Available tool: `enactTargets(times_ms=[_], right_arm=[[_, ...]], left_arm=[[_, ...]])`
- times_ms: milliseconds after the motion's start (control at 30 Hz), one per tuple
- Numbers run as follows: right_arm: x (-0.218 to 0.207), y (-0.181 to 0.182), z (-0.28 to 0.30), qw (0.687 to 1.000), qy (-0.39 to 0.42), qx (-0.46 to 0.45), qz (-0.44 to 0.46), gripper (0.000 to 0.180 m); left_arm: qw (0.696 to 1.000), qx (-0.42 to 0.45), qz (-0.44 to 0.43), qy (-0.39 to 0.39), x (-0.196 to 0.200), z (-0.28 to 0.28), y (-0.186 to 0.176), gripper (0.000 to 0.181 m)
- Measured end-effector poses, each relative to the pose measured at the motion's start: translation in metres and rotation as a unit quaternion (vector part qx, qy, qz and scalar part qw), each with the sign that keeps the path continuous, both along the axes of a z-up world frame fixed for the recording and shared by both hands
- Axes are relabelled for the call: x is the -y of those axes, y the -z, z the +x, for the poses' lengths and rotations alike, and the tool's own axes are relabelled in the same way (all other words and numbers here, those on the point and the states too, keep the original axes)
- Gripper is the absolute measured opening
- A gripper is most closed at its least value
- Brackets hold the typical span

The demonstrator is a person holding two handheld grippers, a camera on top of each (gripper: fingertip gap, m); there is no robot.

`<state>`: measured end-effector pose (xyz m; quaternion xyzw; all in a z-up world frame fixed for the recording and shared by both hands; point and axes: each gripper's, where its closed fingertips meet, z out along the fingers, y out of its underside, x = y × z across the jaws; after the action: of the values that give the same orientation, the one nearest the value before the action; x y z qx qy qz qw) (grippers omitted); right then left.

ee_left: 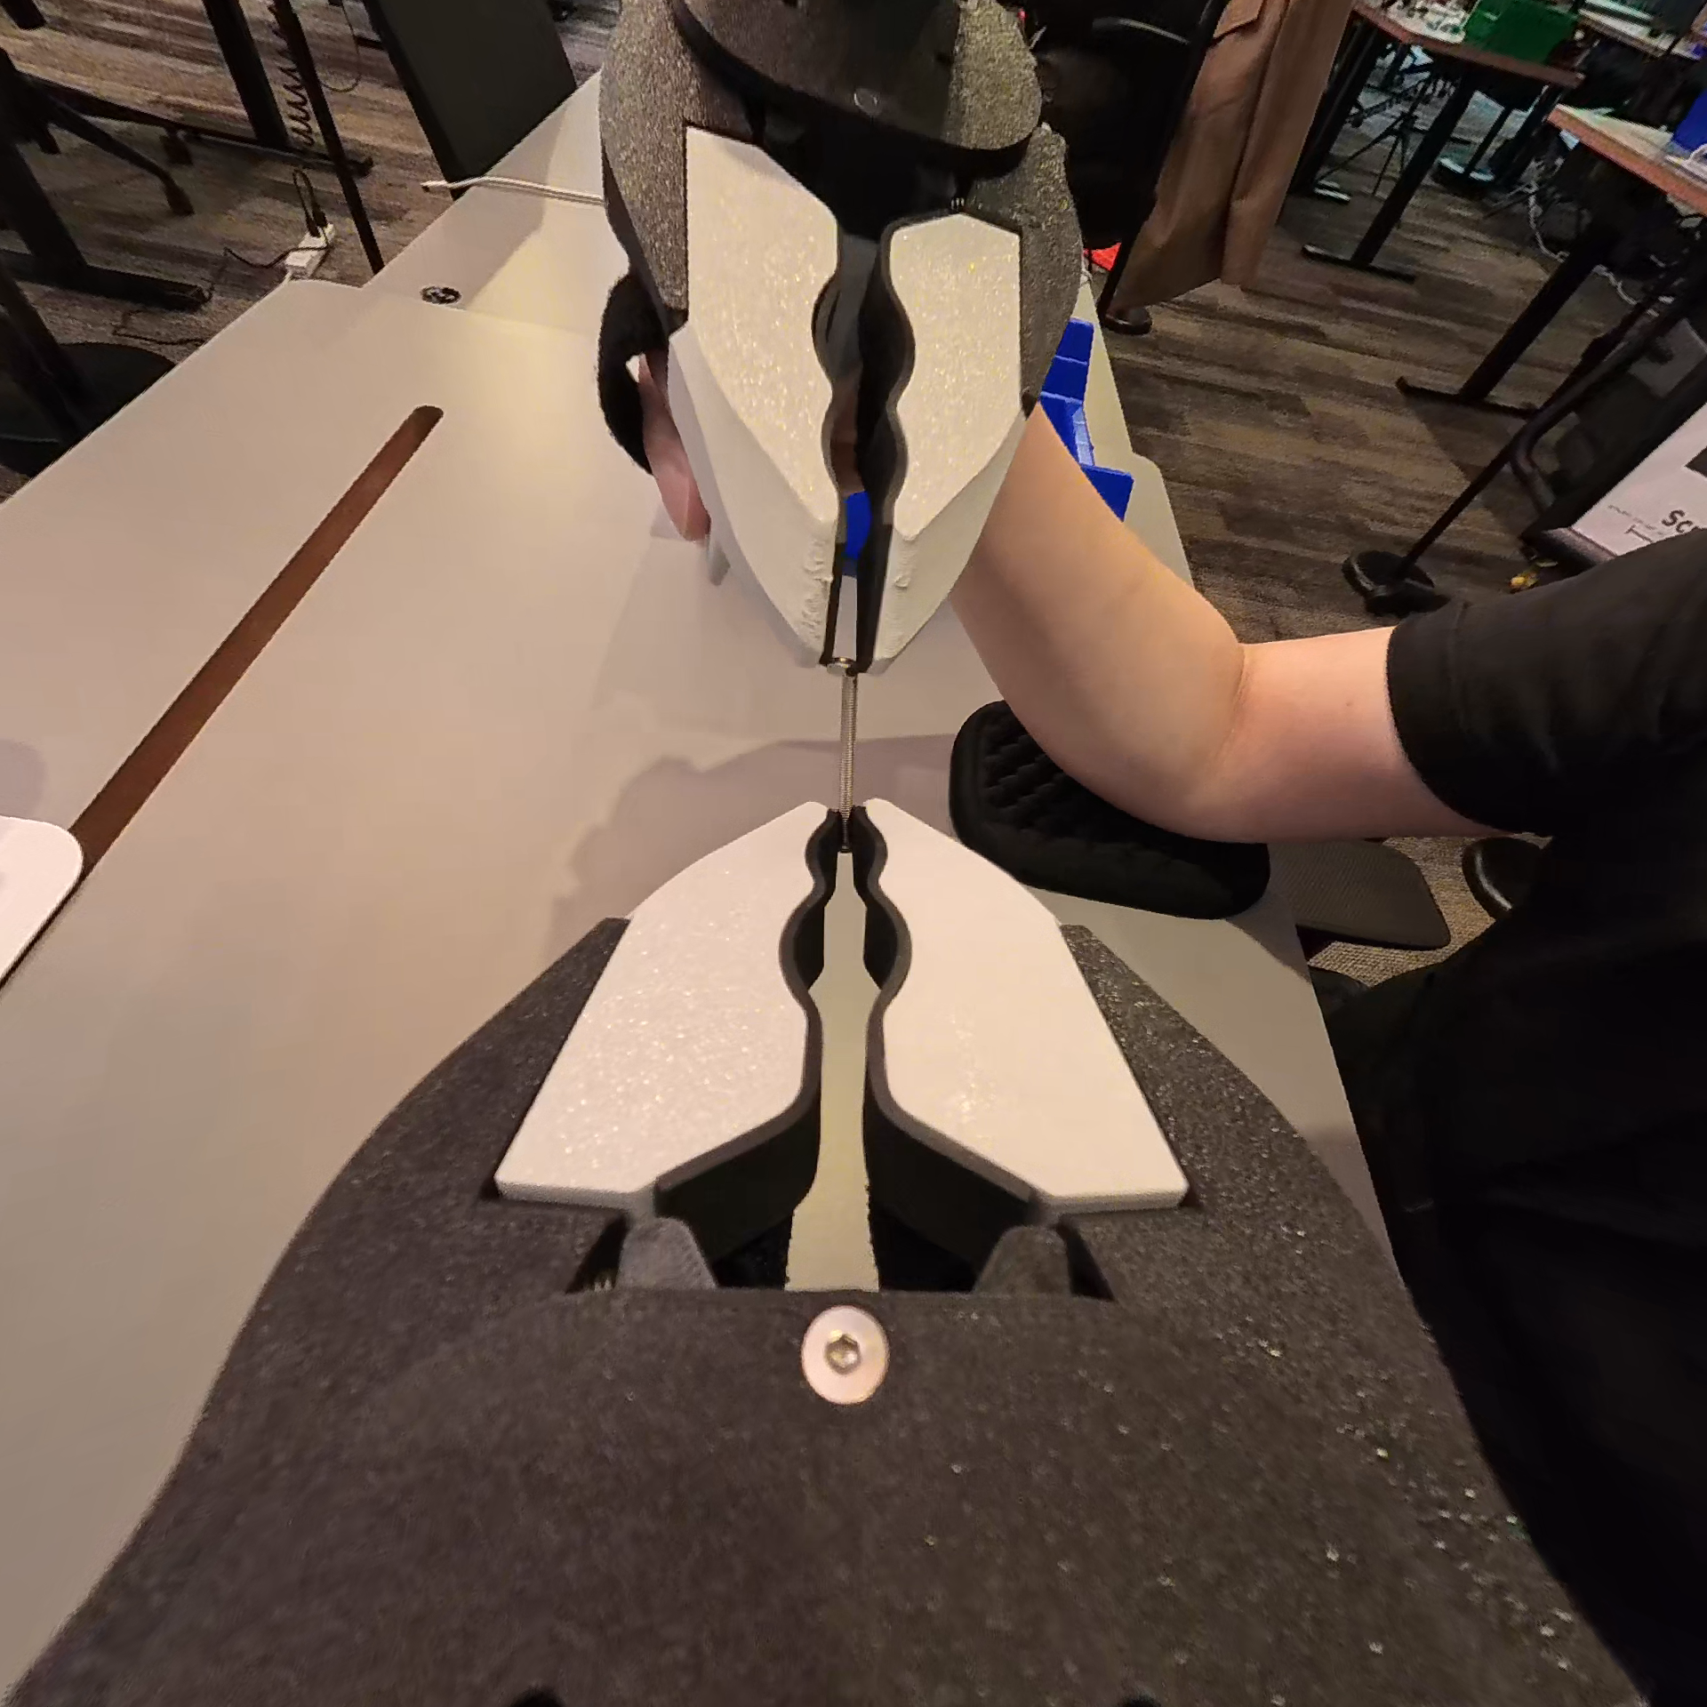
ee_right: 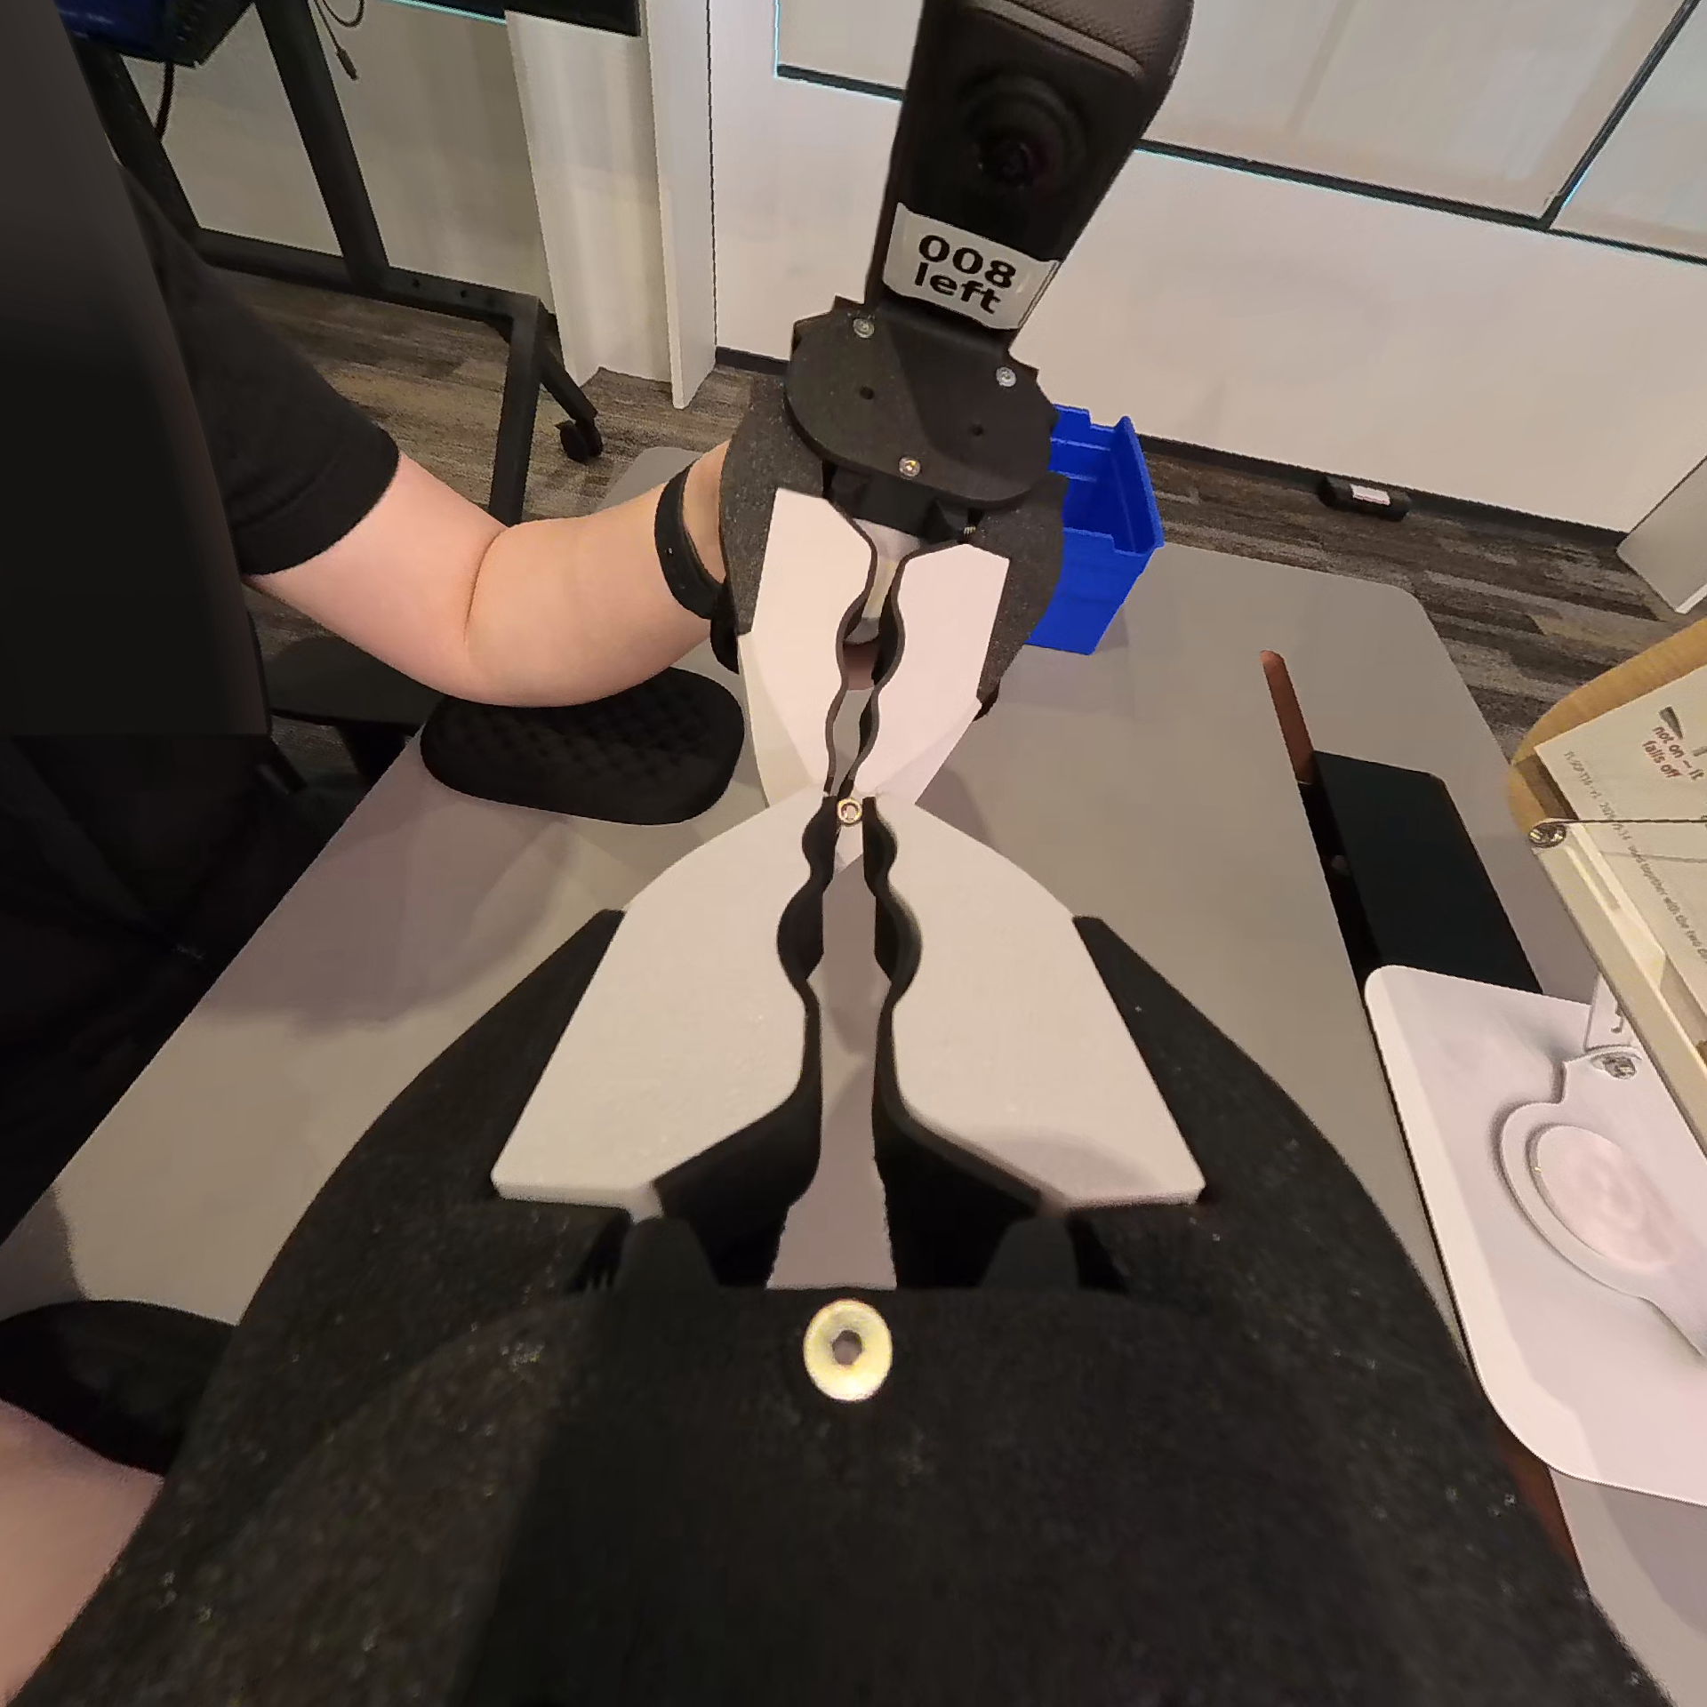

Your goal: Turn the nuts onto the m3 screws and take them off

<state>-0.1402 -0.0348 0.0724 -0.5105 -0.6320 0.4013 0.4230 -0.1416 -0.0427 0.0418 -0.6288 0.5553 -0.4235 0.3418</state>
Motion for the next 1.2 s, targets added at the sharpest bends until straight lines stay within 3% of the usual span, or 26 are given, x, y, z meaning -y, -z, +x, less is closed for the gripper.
enactTargets(times_ms=[1200], right_arm=[[0.012, -0.006, 0.001, 1.0, -0.019, -0.003, 0.018, 0.005]], left_arm=[[1.0, 0.017, 0.004, 0.018, 0.011, 0.002, -0.008, 0.002]])
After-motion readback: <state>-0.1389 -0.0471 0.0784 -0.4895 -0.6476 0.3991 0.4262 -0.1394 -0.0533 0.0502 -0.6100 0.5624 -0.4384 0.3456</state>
